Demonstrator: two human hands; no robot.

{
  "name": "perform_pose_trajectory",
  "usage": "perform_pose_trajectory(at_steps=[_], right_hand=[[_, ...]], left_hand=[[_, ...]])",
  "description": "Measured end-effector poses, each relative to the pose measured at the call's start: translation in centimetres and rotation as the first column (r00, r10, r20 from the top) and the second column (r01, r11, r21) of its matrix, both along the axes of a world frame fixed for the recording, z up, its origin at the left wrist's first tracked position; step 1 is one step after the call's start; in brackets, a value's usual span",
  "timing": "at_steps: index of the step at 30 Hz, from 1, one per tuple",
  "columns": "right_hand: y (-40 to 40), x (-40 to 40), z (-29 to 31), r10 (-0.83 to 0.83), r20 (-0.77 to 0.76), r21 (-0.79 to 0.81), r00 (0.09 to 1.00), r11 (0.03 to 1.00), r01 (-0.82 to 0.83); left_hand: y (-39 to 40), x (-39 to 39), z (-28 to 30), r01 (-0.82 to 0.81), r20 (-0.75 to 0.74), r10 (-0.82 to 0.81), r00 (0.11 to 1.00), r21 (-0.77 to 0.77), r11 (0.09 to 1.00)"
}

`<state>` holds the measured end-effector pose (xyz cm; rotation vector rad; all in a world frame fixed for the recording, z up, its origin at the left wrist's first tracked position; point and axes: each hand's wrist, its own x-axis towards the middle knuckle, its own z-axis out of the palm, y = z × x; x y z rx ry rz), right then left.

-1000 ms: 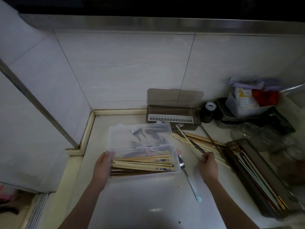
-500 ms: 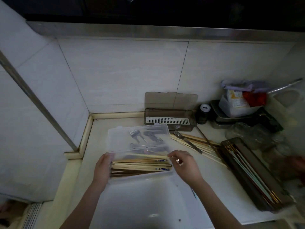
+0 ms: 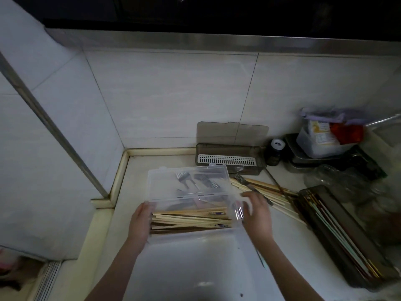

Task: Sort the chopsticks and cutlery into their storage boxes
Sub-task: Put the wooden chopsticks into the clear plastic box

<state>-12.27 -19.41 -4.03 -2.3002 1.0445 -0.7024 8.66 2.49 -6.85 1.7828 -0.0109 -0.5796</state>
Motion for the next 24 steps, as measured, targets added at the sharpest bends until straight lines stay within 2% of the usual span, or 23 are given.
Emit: perform_pose_trajectory(at_steps=[3,6,9,12,14,19,24], right_hand=[[-3.7,-1.7,-1.0,-0.193,-0.187,0.001,0.963,0.981,0.196],[-6.5,-3.7,-2.7,-0.194,-0.399,0.075,0.896,0.967,0.243],[-8.0,-5.2,-4.1,-0.129,-0.530,0.132,0.838,0.964,0.231],[-8.4,-5.1,-4.1,-0.140,-0.548,0.085,0.825,0.972,0.221],[-8.4,-4.9,-3.8,-0.145,-0.552,0.056,0.821,0.976,0.210],[-8.0,-4.5,-3.8,-0.060,-0.553,0.133,0.831,0.978,0.158],[-7.8,-4.1,-3.8,0.075,-0.577,0.238,0.813,0.968,0.080]], left_hand=[[-0.1,-0.2,0.2,0.000,0.022,-0.001,1.000,0.023,1.000],[-0.3,-0.4,0.6,-0.006,0.023,0.005,1.000,0.030,1.000],[-0.4,-0.7,1.3,-0.003,0.044,0.003,0.999,0.021,1.000],[-0.4,-0.8,1.5,0.036,0.088,-0.039,0.995,0.035,0.999],[-0.5,-0.8,1.5,0.020,0.064,-0.022,0.998,0.027,0.999],[-0.9,-0.7,1.7,-0.021,-0.012,0.021,1.000,-0.007,1.000],[-0.8,-0.3,1.2,-0.003,-0.002,0.003,1.000,0.004,1.000]])
